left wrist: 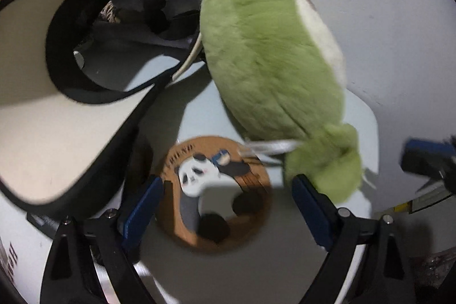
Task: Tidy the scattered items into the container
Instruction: 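Lower the left tool onto the panda cork coaster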
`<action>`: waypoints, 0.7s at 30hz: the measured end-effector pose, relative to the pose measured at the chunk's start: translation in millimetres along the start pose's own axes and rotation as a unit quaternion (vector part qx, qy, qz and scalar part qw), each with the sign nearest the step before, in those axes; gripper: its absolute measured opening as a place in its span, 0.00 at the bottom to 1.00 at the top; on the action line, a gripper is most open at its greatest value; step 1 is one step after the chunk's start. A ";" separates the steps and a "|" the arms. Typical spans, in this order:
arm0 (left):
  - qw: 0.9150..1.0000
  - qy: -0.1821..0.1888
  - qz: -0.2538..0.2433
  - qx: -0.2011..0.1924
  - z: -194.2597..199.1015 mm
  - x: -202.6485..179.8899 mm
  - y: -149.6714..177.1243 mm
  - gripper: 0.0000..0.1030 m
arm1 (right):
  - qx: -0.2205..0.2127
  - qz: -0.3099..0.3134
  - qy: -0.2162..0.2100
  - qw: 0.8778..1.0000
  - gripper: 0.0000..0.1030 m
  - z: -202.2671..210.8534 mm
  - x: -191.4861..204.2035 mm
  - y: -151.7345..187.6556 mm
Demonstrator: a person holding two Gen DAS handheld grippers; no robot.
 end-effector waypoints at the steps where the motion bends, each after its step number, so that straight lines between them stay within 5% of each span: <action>1: 1.000 -0.001 -0.009 -0.002 -2.5 -0.9 -1.7 0.88 | 0.003 -0.003 0.000 1.000 0.16 -0.8 -2.1 1.6; 7: 0.993 -0.046 -0.110 -0.003 -15.1 -19.2 7.7 0.89 | 0.016 -0.022 -0.003 1.000 0.16 -3.4 -14.4 8.6; 21: 0.992 -0.035 -0.118 0.013 -1.5 -16.7 38.4 0.90 | 0.030 -0.015 -0.032 0.999 0.16 -8.2 -4.2 14.1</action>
Point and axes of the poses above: each gripper's, at about its wrist camera, not at the fingertips, and z roughly against the way its jaws point, x to its left, y to its underside, the point moved 8 cm from there along -z, roughly the way its jaws point, and after that the axes turned 4 degrees about -x, right-handed, at the moved point
